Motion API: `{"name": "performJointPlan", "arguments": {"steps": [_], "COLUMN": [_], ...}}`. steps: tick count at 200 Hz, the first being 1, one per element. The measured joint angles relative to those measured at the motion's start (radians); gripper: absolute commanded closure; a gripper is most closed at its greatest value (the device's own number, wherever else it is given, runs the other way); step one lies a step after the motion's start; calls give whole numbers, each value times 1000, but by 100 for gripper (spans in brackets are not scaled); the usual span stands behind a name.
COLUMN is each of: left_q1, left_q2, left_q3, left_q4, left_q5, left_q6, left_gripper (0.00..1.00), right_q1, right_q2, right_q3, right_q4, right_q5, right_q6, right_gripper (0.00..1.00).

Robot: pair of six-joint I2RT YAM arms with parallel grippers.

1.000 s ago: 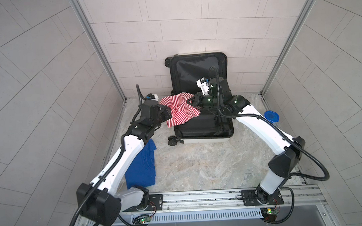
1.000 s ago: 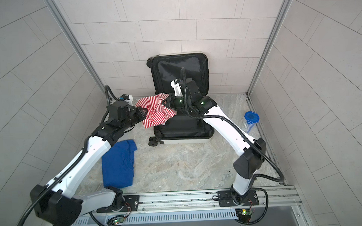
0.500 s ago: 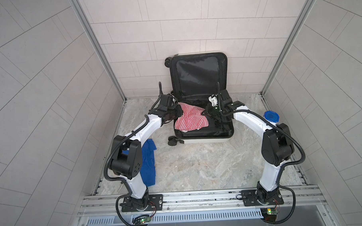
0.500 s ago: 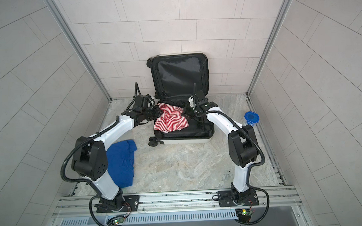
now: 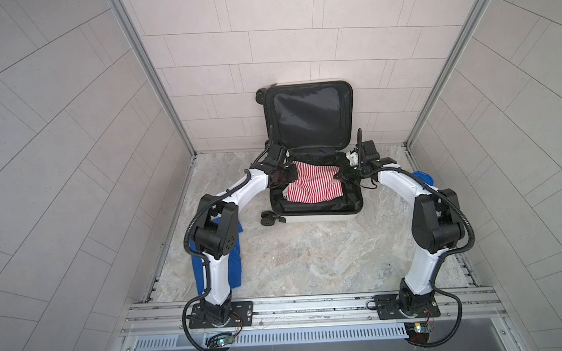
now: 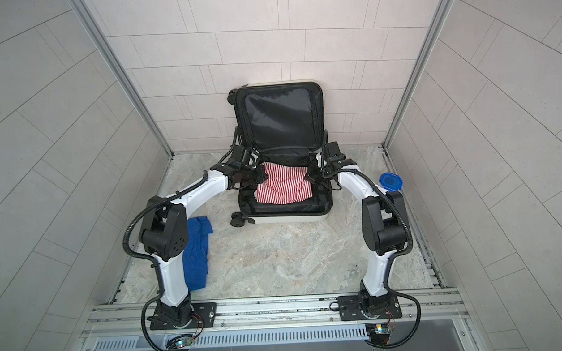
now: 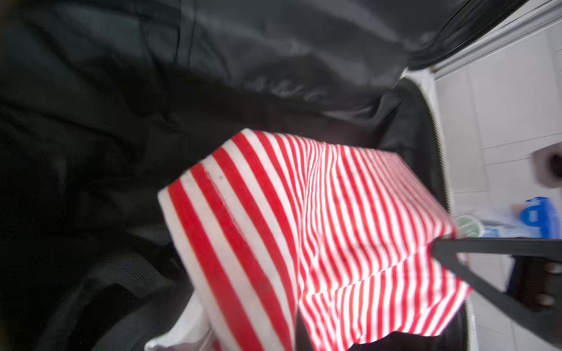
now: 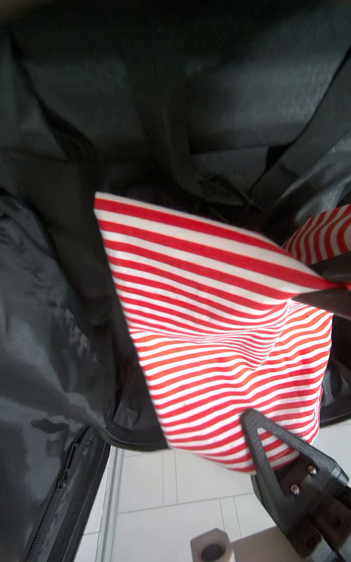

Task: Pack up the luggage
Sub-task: 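Lower the striped cloth into the suitcase and open both grippers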

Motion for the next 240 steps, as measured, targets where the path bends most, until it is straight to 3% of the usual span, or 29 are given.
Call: {"name": "performJointPlan", "arguments": {"steps": [30,55,86,133,184,240], "left_q1": [1,3,5,5,5,36], "left_q2": [14,14,5,-80,-314,-525], "left_q3": [11,47,68,67,13,-233], "left_q4": [-47,-74,-83,-134,-158,-198], "left_q5": [-43,-80,-114,-171,-295,-411], "left_q6": [10,19,18,36,68,70], "left_gripper": [51,39,38,40,40,40], "right_q1": [-9,-16,-19,-19,-19,16], "right_q2": [16,41,55,42,-80,-254], "right_q3": [18,42,46,46,46,42], "right_q4": [-27,-53,-64,-91,-147,-167], "right_q5": [20,24,34,86,197,275], "right_q6": [-27,-52,-69,-85,-103,-138], "right_gripper": [100,68,44,28,26,23]}}
